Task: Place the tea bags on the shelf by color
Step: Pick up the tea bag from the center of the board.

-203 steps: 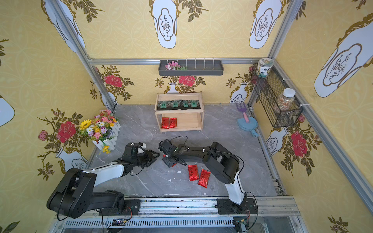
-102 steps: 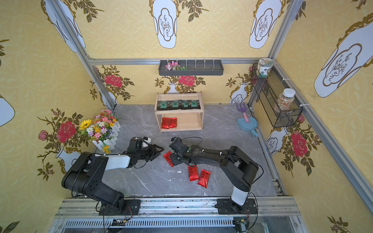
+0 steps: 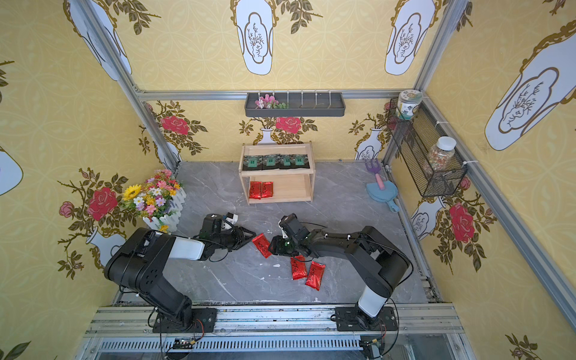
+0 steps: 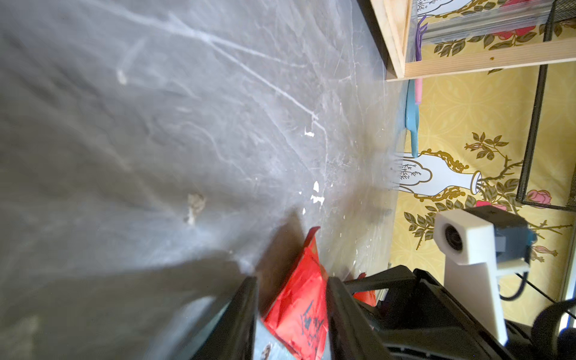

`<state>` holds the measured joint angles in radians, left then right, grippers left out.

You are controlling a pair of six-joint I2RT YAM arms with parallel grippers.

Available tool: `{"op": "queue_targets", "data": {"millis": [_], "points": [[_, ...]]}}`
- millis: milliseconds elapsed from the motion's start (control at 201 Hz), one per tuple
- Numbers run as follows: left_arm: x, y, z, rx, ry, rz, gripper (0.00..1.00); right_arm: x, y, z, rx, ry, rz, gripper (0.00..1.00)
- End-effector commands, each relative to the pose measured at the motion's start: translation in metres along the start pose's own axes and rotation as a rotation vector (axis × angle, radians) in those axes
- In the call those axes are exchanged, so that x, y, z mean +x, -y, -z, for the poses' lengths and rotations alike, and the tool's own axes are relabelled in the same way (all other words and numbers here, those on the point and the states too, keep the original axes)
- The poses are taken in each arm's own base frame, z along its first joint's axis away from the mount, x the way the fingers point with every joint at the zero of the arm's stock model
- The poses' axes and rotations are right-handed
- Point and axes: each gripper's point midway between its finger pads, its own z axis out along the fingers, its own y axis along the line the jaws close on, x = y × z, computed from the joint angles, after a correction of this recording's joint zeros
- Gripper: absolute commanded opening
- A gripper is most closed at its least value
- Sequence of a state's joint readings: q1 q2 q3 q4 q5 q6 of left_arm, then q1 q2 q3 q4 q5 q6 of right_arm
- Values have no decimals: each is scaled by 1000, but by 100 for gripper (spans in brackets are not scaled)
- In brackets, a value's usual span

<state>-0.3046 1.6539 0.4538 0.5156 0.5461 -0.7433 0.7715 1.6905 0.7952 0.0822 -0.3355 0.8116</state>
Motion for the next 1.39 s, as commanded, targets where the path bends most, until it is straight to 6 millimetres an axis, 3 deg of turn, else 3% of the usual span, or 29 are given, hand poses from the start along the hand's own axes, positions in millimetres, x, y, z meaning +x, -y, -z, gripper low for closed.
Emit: {"op": "queue_targets", "data": {"millis": [0,189,548,662,1041,1215,1385], "points": [[4,0,-1,15,-14,-20,39,-5,-11,-2,-67,3,-17,52],[12,-6,-6,-1,-37,-29,32,-5,-5,-8,-68,-17,-32,49],[12,-4,-5,5,-28,-41,7,-17,0,3,-75,15,-53,48],[8,6,-1,38,-8,-27,3,-25,-3,13,-87,58,-103,50],[-21,74,17,257,94,-43,0,-59,-21,59,-363,245,-335,55],[-27,85,20,292,109,-44,0,-63,-32,65,-495,241,-388,54],[-30,90,20,304,116,-46,0,-62,-36,65,-563,234,-412,47]]}}
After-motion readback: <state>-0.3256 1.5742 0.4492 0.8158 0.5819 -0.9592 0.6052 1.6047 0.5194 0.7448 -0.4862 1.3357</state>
